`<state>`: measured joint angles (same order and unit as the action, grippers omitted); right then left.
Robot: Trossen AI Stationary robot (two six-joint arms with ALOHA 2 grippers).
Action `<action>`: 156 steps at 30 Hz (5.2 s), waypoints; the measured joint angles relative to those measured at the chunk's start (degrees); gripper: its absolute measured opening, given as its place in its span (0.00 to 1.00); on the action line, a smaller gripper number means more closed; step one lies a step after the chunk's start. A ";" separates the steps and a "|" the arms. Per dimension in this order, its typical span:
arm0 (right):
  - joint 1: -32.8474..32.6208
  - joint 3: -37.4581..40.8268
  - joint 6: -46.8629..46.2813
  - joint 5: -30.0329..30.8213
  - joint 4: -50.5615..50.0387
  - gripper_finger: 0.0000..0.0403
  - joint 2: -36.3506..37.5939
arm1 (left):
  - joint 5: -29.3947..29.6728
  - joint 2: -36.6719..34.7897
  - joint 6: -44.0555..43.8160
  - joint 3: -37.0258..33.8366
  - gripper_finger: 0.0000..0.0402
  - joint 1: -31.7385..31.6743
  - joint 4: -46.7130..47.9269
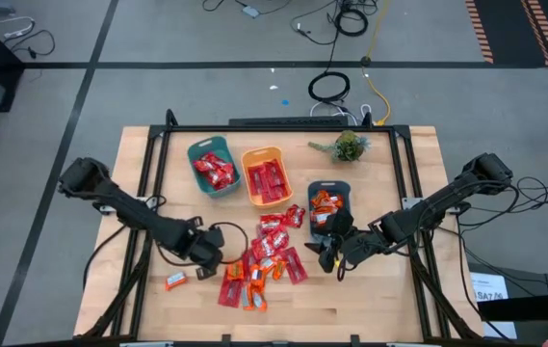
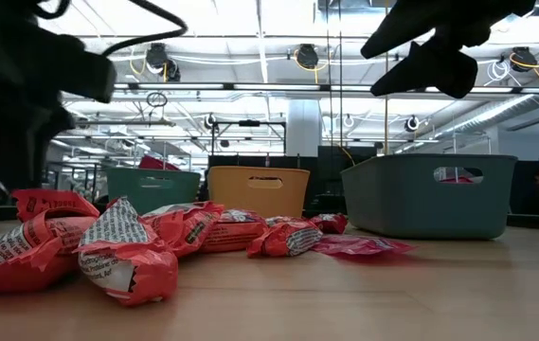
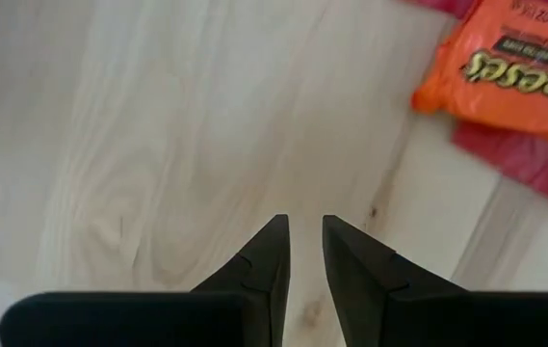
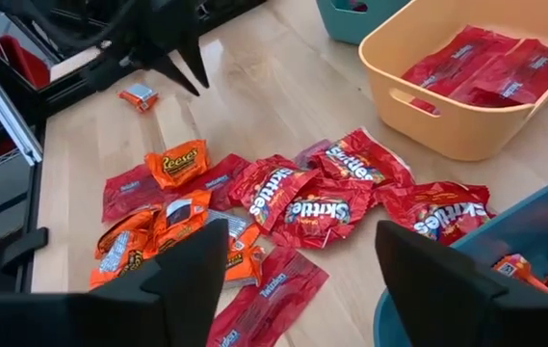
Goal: Sort candy
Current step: Put the orange wrapper chocolate into the dark blue bin
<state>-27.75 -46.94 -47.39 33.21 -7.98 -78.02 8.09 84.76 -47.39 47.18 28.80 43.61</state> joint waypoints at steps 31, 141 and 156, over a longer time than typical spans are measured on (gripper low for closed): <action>0.00 0.00 0.10 -0.33 -0.03 0.67 -0.02 | -3.37 -10.72 -4.84 -6.47 0.19 6.52 -0.67; 0.00 0.00 0.12 -0.33 -0.16 0.68 -0.02 | 4.89 0.58 1.97 23.33 0.00 0.19 21.92; 0.00 0.00 0.10 -0.33 -0.14 0.68 0.00 | 7.78 0.58 26.09 26.56 0.00 -20.24 -3.12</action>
<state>-27.75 -46.94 -47.29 32.88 -8.12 -78.02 15.87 85.34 -21.30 73.73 8.56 40.49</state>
